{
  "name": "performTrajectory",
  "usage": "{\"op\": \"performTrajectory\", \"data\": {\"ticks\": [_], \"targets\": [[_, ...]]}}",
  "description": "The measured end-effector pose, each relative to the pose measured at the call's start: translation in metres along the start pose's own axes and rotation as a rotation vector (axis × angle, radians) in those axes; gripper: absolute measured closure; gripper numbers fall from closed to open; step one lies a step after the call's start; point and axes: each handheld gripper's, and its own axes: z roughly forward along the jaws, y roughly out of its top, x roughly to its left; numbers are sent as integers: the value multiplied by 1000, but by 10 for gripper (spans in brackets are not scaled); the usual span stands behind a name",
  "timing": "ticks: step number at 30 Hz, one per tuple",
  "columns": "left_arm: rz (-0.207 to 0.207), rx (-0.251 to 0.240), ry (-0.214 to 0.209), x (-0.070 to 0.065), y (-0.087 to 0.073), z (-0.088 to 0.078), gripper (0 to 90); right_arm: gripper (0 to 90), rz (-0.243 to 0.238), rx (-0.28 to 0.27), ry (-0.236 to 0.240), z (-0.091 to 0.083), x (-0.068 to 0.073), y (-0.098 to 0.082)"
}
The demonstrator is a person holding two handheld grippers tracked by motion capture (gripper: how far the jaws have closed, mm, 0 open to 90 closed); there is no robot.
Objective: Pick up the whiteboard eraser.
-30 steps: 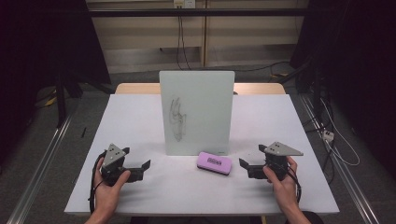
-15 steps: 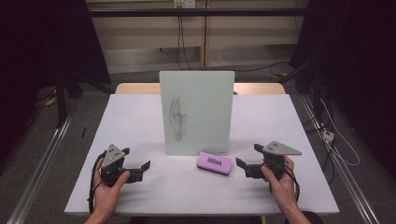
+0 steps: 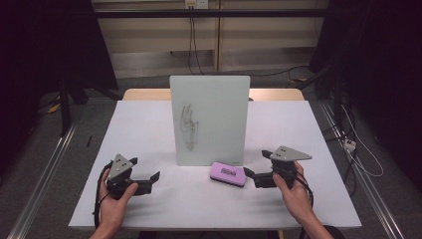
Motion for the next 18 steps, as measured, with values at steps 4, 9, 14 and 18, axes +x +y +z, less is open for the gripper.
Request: {"op": "performTrajectory", "data": {"ticks": [4,9,14,18], "targets": [[7,3,0,-1,0,0,56,78,-32,24,13,6,4,10],[-4,5,0,1,-1,0,55,105,-59,49,93,19,7,24],[5,9,-4,0,-1,1,55,89,-113,118,199,29,17,35],[3,10,-6,0,-1,1,56,85,-144,142,224,37,21,41]]}}
